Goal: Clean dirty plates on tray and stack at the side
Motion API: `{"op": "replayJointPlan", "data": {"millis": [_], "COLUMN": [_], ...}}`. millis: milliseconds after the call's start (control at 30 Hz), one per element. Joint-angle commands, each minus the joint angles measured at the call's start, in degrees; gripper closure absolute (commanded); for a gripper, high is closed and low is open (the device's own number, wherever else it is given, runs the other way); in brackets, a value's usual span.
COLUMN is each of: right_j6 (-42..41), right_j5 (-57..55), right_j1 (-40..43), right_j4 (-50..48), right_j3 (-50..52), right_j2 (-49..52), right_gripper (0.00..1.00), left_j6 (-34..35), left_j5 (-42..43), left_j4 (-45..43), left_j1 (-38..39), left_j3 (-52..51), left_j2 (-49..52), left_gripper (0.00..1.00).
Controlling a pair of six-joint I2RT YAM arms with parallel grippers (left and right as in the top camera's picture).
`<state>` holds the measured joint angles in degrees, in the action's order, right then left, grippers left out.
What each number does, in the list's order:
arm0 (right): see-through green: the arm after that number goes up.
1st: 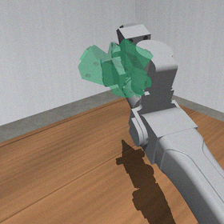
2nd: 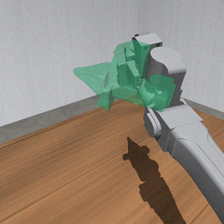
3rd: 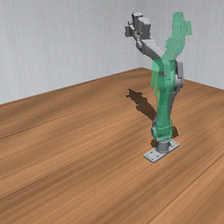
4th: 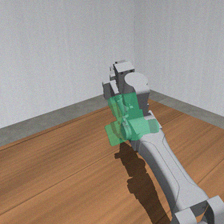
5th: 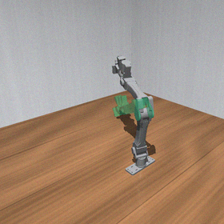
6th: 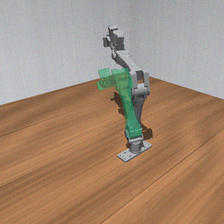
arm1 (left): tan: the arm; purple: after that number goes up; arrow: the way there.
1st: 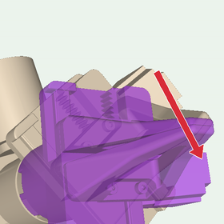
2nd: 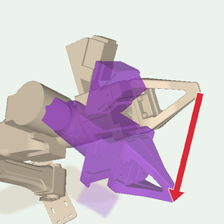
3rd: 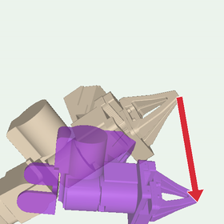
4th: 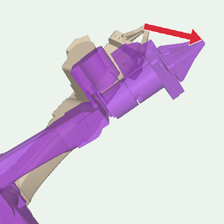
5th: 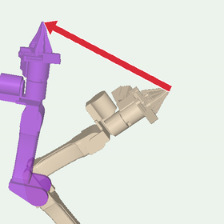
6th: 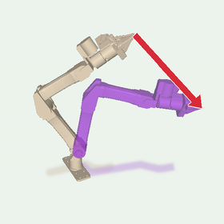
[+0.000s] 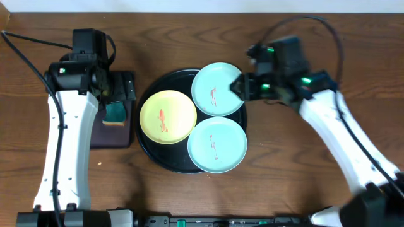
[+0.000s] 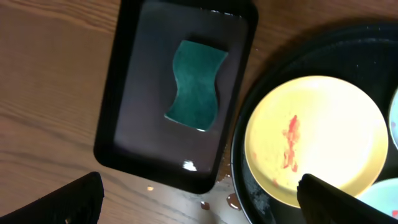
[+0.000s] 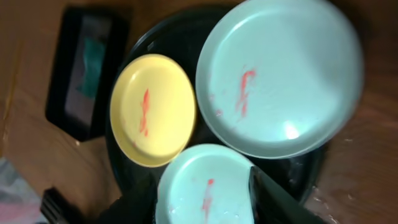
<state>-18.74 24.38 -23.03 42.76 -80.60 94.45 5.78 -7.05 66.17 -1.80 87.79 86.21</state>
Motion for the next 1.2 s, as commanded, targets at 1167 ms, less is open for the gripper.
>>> {"op": "replayJointPlan", "data": {"millis": [1167], "right_j6": [-11.6], "right_j5": [-26.0], "right_j1": [-21.2], "right_j4": [-12.1], "right_j3": [-4.4], "right_j2": [26.6], "right_gripper": [0.74], "left_j6": [-0.1], "left_j5": [-3.6], "left_j4": [-0.7], "left_j1": [-3.3], "left_j3": [0.9], "left_j2": [-0.8], "left_gripper": [0.00]}}
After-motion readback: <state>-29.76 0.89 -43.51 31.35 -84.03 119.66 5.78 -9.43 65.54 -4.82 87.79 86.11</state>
